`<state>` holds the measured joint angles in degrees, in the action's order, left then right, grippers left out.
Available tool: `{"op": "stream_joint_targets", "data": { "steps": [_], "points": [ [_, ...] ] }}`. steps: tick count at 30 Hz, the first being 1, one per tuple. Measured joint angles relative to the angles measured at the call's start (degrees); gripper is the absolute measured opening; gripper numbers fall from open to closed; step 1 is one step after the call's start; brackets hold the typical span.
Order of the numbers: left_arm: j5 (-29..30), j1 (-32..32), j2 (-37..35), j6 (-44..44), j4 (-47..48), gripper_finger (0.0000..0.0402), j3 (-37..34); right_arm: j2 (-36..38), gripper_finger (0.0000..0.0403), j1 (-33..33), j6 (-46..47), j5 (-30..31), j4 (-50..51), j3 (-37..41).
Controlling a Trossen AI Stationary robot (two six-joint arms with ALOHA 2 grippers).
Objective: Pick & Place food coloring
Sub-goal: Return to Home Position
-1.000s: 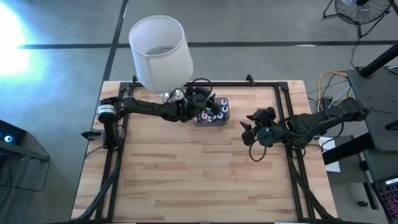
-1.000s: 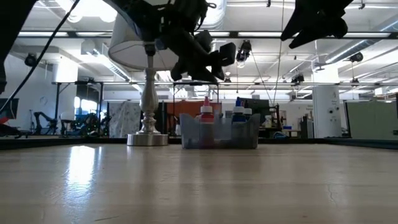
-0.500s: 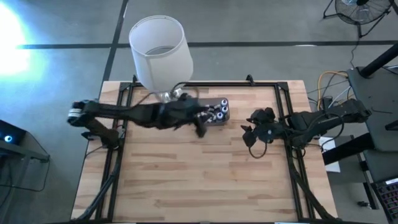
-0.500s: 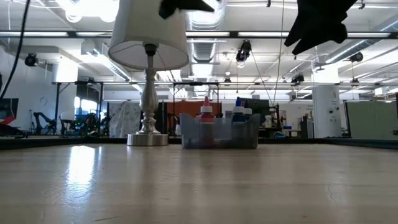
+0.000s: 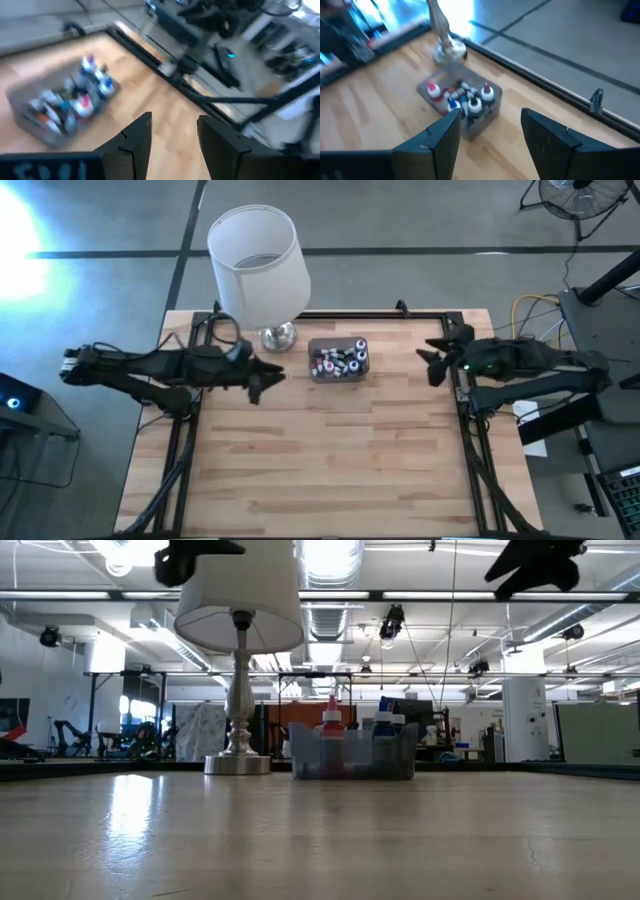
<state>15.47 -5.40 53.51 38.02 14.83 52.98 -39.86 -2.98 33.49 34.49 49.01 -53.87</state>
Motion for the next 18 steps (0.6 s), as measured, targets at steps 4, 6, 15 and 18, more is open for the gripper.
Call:
{"op": "stream_joint_targets", "data": {
  "steps": [4, 6, 15, 18],
  "points": [
    [-4.9, -2.5, -6.3, -5.6, -8.0, 0.0135, -7.0, 4.3, 0.0201, -0.1, 8.7, -3.6, -0.4, 0.0],
    [-9.0, -2.9, -9.4, -11.0, -13.5, 0.0135, -10.6, 6.0, 0.0201, -0.1, 7.5, -4.8, -1.0, 0.1],
    [-13.5, -1.9, -19.1, -14.0, -34.3, 0.0135, -30.8, 15.2, 0.0201, -0.1, -10.9, -20.2, -23.9, 9.6],
    [-14.3, -1.6, -21.6, -14.2, -36.1, 0.0135, -34.7, 18.6, 0.0201, -0.1, -11.5, -19.8, -28.5, 14.9]
  ]
}}
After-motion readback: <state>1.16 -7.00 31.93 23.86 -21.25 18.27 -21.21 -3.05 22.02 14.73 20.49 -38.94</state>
